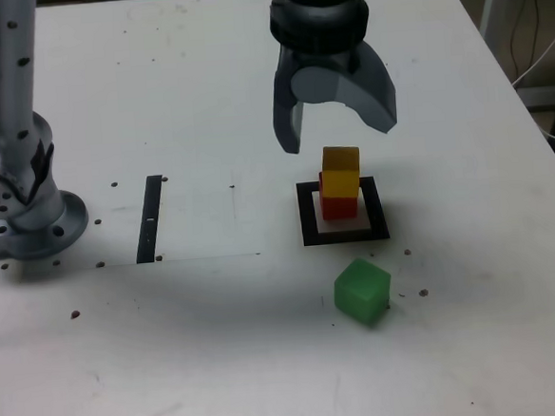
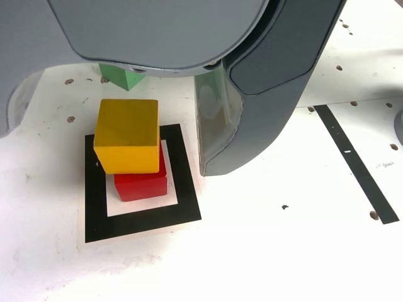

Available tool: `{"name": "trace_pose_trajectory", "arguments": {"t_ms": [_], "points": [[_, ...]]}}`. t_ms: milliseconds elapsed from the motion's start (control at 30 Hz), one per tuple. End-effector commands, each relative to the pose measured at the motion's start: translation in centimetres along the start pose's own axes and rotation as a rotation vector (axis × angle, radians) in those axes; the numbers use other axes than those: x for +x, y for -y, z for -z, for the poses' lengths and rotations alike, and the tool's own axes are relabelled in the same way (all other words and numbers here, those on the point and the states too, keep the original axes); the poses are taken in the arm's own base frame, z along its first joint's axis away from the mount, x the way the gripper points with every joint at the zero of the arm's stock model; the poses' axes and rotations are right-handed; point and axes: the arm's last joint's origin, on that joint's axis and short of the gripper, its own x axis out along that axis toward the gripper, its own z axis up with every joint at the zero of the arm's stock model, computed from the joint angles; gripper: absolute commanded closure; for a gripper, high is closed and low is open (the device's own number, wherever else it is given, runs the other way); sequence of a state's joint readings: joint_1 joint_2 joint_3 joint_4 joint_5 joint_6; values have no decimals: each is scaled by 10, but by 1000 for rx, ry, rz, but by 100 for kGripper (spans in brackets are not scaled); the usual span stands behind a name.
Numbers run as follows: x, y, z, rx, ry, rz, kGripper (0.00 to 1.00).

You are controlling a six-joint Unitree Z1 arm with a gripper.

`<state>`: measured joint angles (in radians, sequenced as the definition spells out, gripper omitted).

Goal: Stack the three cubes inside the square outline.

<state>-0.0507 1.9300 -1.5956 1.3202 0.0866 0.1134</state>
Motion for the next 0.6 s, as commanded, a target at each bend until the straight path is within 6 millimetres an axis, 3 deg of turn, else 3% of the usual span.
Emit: {"name": "trace_pose_trajectory", "arguments": {"t_ms": [0, 233, 567], "points": [[-3, 1, 5, 0, 2, -2, 2], [-5, 10, 7, 27, -1, -4, 1], [-9, 50, 5, 106, 0, -10, 1]]}}
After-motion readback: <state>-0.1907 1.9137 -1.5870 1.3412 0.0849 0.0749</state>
